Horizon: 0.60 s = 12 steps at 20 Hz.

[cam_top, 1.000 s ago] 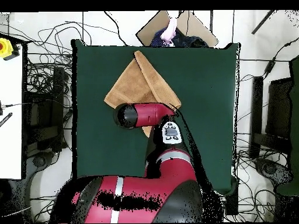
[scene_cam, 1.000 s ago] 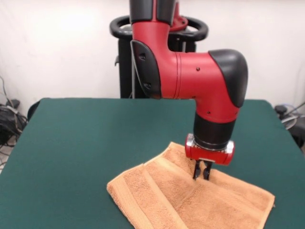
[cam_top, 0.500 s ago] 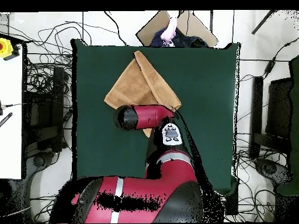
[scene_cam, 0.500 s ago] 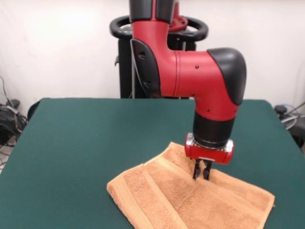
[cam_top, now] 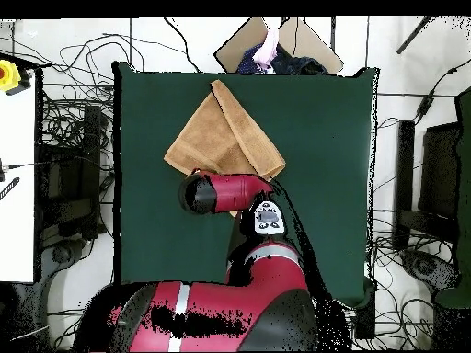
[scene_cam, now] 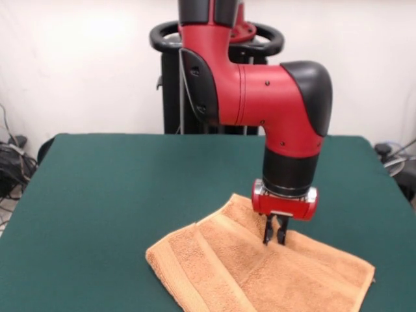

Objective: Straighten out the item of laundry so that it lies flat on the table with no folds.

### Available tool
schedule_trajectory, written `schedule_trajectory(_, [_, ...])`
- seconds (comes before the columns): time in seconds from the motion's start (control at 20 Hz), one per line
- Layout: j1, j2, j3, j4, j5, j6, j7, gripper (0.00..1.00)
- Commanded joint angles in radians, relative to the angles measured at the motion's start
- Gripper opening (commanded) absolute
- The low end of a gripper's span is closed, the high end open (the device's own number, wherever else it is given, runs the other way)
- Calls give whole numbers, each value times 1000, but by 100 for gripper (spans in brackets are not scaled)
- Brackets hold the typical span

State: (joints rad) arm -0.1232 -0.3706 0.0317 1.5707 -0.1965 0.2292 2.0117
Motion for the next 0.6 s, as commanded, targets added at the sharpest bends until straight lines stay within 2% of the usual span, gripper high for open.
schedule_trajectory(0.05, [33, 206, -19, 118, -34, -164, 180, 0])
schedule_trajectory(0.6, [66, 220, -12, 217, 21, -203, 192, 0])
